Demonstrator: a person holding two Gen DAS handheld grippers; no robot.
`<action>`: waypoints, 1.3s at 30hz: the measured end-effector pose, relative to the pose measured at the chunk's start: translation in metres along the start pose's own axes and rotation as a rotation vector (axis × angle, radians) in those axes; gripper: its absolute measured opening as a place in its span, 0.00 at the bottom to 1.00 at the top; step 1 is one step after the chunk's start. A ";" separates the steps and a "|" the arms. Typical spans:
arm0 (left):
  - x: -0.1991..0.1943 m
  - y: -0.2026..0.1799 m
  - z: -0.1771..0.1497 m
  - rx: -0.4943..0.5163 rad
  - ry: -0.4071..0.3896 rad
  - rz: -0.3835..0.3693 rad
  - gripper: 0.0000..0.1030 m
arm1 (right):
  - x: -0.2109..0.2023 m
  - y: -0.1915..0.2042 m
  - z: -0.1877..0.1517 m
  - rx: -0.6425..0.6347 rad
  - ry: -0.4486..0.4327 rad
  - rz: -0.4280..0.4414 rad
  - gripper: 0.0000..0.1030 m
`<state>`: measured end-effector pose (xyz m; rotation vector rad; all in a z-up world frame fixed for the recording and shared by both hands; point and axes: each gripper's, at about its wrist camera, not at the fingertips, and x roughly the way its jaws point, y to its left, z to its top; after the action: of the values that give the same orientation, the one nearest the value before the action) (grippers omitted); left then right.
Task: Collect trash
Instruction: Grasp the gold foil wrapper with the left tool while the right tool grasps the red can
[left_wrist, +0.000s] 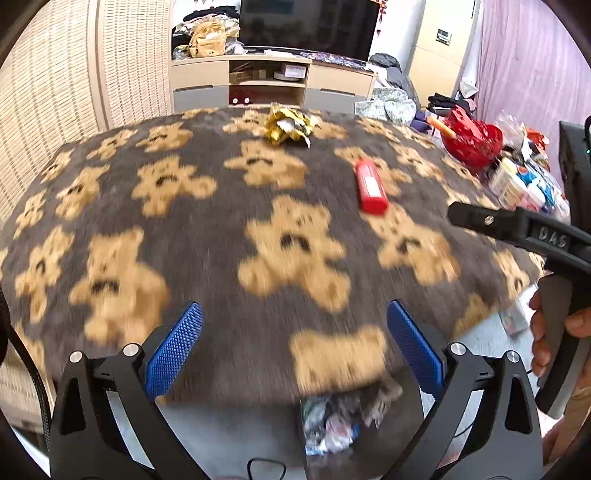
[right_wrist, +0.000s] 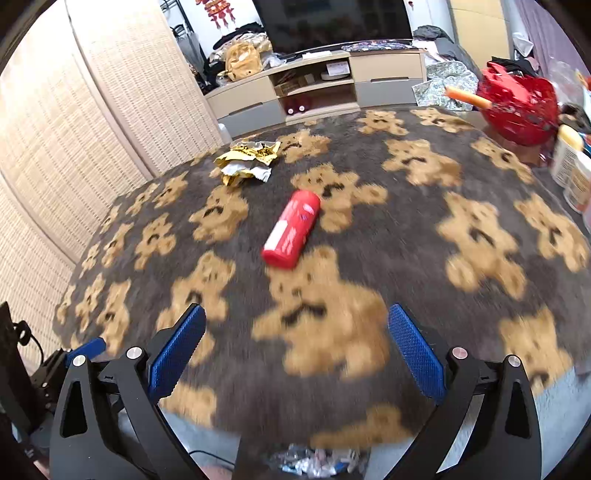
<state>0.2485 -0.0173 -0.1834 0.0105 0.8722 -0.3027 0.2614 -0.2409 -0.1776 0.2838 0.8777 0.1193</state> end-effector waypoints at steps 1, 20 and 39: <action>0.006 0.002 0.006 0.004 0.000 0.003 0.92 | 0.009 0.002 0.007 -0.001 0.000 0.000 0.97; 0.081 0.024 0.081 0.063 0.006 0.018 0.92 | 0.130 0.007 0.060 0.004 0.079 -0.047 0.42; 0.185 0.006 0.203 0.094 -0.001 -0.002 0.91 | 0.133 -0.049 0.116 -0.006 0.031 -0.063 0.38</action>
<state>0.5148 -0.0859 -0.1927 0.0971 0.8565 -0.3452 0.4353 -0.2815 -0.2203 0.2492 0.9157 0.0672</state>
